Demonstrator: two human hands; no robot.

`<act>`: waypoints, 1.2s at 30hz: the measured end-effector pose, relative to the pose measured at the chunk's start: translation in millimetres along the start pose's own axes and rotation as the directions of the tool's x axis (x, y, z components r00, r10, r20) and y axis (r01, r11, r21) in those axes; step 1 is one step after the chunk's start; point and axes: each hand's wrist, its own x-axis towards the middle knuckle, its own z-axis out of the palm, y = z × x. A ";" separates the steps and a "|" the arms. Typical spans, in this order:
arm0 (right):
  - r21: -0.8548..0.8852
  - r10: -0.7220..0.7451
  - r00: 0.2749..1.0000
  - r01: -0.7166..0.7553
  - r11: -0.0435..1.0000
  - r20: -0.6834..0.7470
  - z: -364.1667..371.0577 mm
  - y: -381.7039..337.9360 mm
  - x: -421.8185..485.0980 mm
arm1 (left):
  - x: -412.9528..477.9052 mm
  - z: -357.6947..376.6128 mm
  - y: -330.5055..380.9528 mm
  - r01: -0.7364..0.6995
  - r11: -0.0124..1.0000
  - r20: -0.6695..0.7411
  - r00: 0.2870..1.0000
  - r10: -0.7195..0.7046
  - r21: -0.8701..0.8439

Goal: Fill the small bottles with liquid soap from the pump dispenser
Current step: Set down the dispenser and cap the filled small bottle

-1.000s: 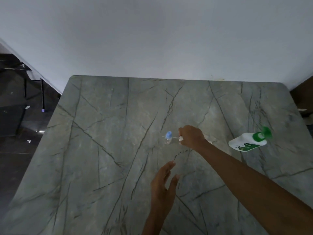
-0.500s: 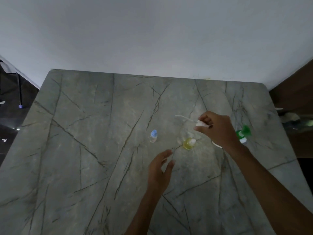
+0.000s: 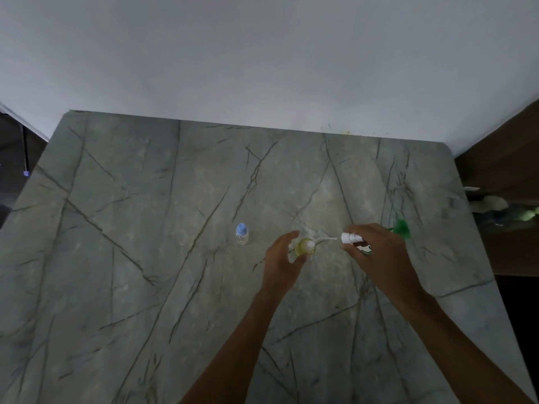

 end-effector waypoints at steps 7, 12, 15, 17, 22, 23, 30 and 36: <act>0.029 -0.029 0.995 0.026 0.999 0.100 20.0 5.1 6.8 | 2.9 3.5 -1.7 -0.025 0.999 0.040 0.999 0.023 0.041; 0.034 -0.080 0.976 0.075 0.997 0.201 37.0 1.0 17.0 | 5.3 11.0 -12.8 -0.054 0.998 0.077 0.996 0.051 0.044; 0.029 -0.091 0.965 0.087 0.996 0.247 50.4 3.1 20.5 | 7.7 14.4 -18.3 -0.056 0.998 0.085 0.995 0.053 0.029; 0.026 -0.100 0.957 0.096 0.995 0.273 59.7 6.2 21.6 | 9.2 17.0 -23.4 -0.048 0.998 0.110 0.993 0.044 0.029; 0.019 -0.114 0.950 0.113 0.993 0.291 70.8 7.9 23.4 | 10.4 18.5 -27.7 -0.073 0.997 0.130 0.989 0.070 0.020; 0.005 -0.109 0.952 0.113 0.994 0.285 72.6 8.9 23.9 | 10.3 18.4 -27.6 -0.081 0.997 0.131 0.988 0.077 0.021; -0.099 -0.056 0.961 0.086 0.991 0.271 78.3 4.1 33.3 | 9.9 18.2 -27.1 -0.143 0.989 0.118 0.983 0.139 0.032; -0.200 -0.018 0.960 0.076 0.977 0.278 82.1 2.8 40.0 | 10.8 19.4 -28.6 -0.157 0.987 0.116 0.981 0.154 0.016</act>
